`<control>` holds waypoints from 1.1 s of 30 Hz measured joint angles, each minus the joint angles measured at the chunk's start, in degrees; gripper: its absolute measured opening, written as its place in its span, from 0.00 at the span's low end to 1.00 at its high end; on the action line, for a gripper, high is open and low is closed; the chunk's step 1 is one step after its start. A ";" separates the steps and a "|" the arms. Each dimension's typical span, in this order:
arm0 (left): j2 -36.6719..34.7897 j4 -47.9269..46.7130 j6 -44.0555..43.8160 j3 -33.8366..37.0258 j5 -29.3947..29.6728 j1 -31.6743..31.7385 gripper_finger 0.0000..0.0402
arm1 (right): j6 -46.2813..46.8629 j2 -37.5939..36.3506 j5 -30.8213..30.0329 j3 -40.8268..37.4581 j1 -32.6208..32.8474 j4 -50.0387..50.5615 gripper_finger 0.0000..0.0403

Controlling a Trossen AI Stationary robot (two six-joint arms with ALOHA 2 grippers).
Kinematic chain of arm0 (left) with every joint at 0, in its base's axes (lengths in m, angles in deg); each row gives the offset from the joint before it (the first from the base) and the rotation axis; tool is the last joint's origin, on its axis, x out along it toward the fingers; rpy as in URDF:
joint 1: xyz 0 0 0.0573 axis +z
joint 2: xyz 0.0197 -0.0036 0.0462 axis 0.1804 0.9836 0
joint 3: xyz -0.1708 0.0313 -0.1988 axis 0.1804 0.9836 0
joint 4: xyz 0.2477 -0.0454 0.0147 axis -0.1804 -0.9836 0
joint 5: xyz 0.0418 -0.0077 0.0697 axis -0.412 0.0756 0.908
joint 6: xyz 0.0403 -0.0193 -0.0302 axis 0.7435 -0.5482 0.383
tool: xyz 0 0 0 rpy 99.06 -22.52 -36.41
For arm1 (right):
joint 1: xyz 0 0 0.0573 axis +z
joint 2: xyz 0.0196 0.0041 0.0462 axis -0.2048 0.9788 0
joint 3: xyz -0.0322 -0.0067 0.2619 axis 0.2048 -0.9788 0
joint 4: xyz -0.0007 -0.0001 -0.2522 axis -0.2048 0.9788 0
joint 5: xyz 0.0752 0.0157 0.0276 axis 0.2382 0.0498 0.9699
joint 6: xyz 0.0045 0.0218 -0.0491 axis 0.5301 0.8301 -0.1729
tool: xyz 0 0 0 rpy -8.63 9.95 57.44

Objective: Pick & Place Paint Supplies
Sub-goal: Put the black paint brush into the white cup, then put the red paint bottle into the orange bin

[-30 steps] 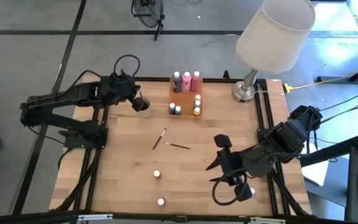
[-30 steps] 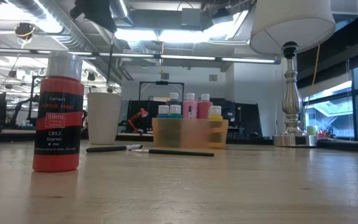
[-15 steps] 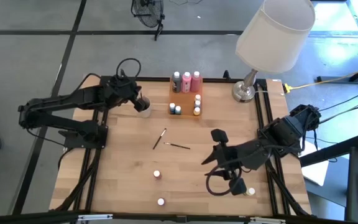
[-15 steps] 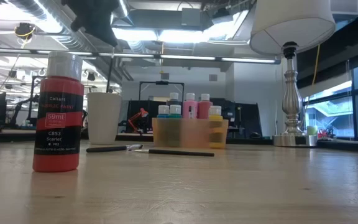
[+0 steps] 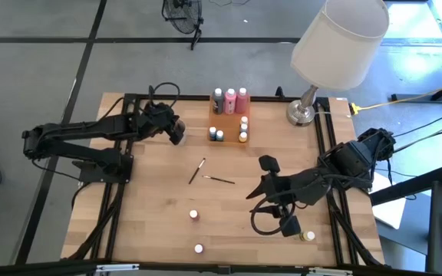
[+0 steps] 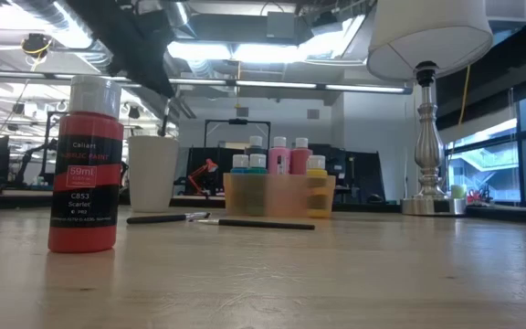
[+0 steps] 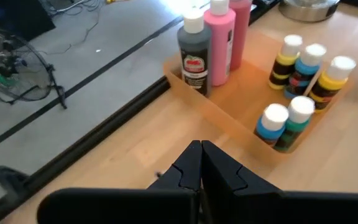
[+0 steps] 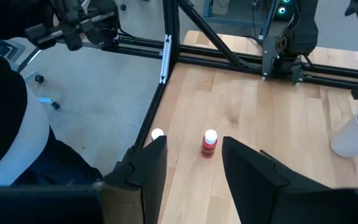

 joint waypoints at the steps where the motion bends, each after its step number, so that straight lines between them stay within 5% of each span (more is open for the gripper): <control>1: 0.00 1.18 -0.09 0.62 -0.50 0.00 0.01 | 0.00 0.00 -0.03 0.00 -0.02 0.00 0.39; 20: 0.02 4.45 -0.40 4.26 -4.16 3.34 0.02 | 0.04 0.02 -0.13 0.00 -0.35 -0.28 0.39; 33: 0.02 2.10 -3.12 4.26 -3.20 3.19 0.27 | 0.18 0.04 -0.17 0.00 -0.84 -0.70 0.39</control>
